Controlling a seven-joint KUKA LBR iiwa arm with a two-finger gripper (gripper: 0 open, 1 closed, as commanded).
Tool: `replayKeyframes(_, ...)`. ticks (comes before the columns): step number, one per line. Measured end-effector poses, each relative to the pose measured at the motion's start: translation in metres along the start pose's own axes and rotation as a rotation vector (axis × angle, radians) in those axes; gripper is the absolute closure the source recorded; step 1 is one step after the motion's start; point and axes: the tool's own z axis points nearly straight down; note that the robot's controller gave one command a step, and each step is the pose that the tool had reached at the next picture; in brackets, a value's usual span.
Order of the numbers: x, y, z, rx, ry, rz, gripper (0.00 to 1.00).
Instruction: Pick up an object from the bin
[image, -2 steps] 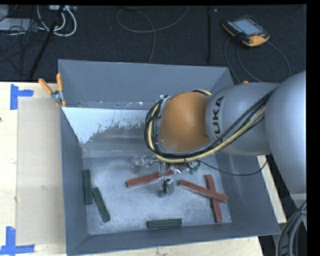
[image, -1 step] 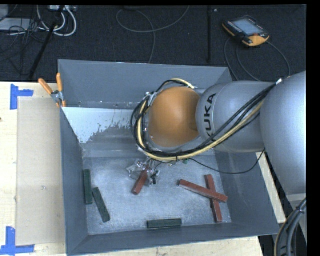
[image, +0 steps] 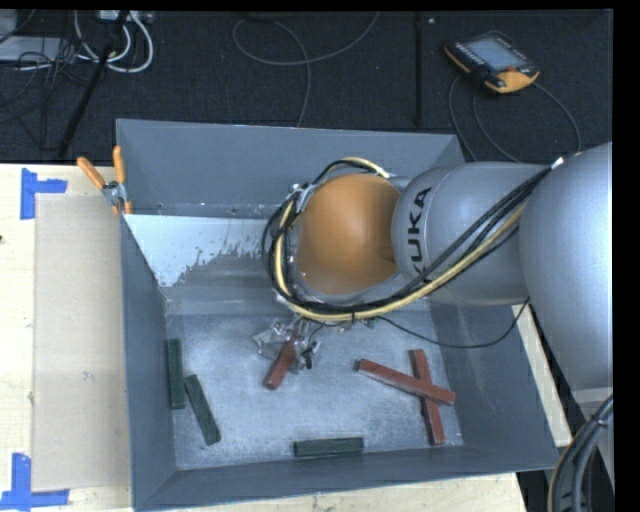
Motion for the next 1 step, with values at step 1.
replayKeyframes(1,0.0001,0.0000,0.0001,0.000,0.000,0.002,1.00)
